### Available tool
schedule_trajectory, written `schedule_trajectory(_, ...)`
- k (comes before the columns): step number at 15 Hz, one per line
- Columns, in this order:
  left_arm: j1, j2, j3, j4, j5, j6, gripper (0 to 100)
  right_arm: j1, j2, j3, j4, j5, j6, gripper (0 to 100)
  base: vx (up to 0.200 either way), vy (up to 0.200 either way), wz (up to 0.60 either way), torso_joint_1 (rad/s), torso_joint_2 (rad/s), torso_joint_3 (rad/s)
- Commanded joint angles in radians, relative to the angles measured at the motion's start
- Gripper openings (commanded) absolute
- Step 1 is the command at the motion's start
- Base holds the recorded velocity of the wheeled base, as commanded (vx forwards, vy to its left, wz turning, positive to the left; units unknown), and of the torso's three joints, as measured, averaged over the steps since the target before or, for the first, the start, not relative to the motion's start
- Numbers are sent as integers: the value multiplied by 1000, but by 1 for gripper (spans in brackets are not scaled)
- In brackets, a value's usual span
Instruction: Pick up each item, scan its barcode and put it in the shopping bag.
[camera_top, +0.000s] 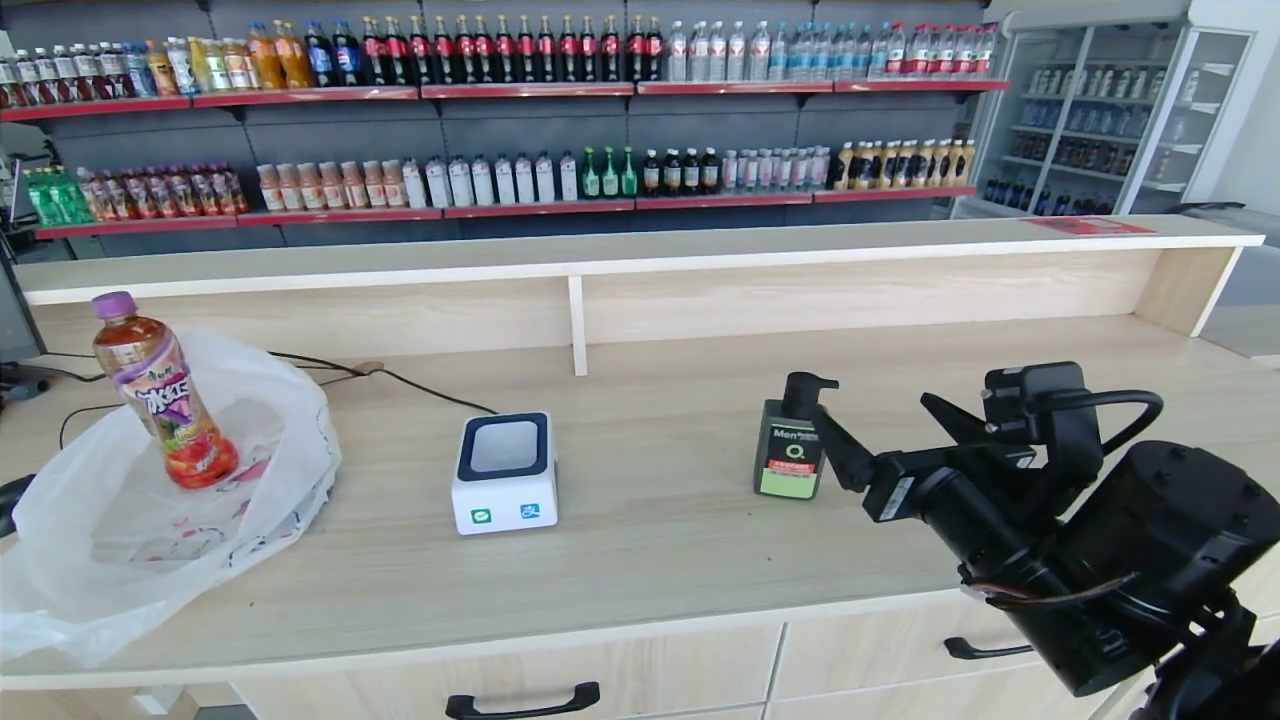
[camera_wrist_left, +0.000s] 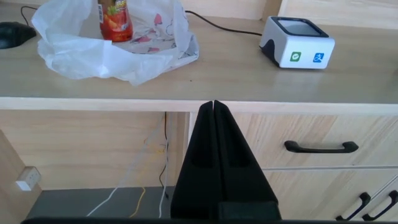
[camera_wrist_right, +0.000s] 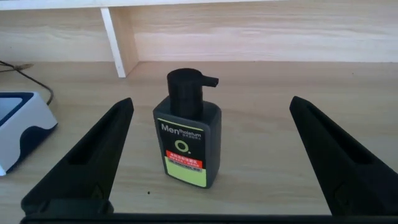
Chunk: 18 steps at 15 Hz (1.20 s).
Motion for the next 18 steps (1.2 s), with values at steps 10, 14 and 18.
schedule_trajectory(10, 0, 0, 0, 0, 0, 0, 0, -95, 57, -9, 1, 0, 0, 100, 0, 0, 0, 0, 0, 0)
schedule_trajectory(14, 0, 0, 0, 0, 0, 0, 0, -89, 59, 26, 1, 0, 0, 100, 0, 0, 0, 0, 0, 0)
schedule_trajectory(18, 0, 0, 0, 0, 0, 0, 0, -88, 78, 20, 1, 0, 0, 100, 0, 0, 0, 0, 0, 0)
